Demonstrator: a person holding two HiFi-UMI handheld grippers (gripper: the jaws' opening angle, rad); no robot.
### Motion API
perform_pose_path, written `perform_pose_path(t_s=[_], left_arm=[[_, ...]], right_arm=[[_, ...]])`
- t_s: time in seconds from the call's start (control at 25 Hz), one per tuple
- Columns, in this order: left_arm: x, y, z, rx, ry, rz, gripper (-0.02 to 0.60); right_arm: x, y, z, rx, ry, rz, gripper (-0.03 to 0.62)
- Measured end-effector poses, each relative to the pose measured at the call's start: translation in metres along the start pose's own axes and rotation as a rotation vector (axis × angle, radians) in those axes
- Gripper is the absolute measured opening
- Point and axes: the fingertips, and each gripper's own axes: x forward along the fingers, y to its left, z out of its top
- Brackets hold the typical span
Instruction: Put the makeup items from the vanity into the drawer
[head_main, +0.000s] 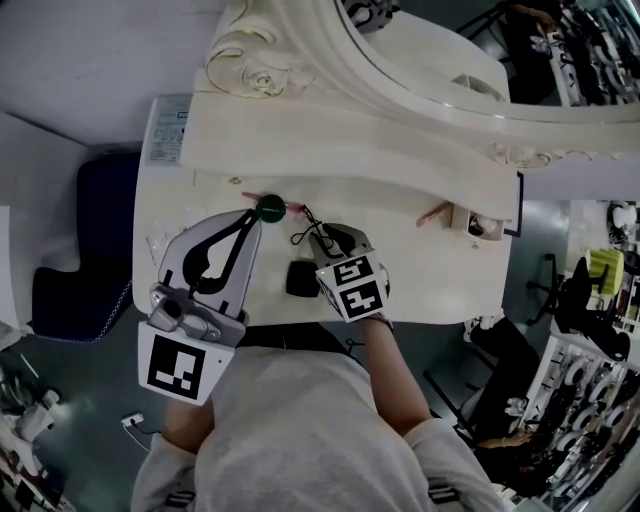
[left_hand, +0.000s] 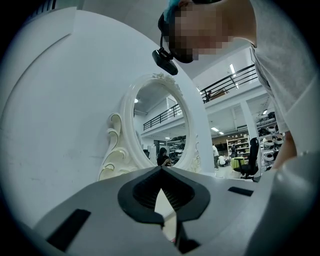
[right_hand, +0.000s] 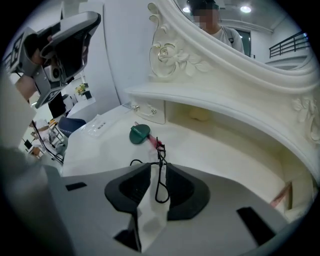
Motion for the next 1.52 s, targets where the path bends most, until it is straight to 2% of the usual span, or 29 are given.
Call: perform_pose_path(t_s=[0.32, 0.44, 0.6, 0.84, 1.08, 1.52], left_arm=[[-0.007, 0.009, -0.006, -0.023, 0.007, 0.015, 0.011], [-0.008, 0.013, -0.007, -0.036, 0.004, 0.022, 0.011], [-0.009, 0.014, -0.006, -0.041, 0.002, 0.026, 0.011], [-0.009, 0.014, -0.003, -0.03, 0.0, 0.028, 0.011], [-0.007, 0.007, 0.002, -0.013, -0.003, 0.017, 0.011], [-0.002, -0.008, 0.009, 0.011, 0.01, -0.015, 0.011]], right_arm=[[0.008, 0.002, -0.008, 0.003, 0.047, -0.002, 0.084], [0.009, 0.002, -0.006, 0.009, 0.046, 0.002, 0.08], [0.009, 0.004, -0.007, 0.013, 0.041, -0.002, 0.038], [0.007, 0.004, -0.005, 0.032, 0.017, -0.019, 0.029], [-0.007, 0.0, 0.006, 0.067, -0.054, -0.016, 0.029], [-0.057, -0.005, 0.038, 0.123, -0.261, -0.028, 0.029]])
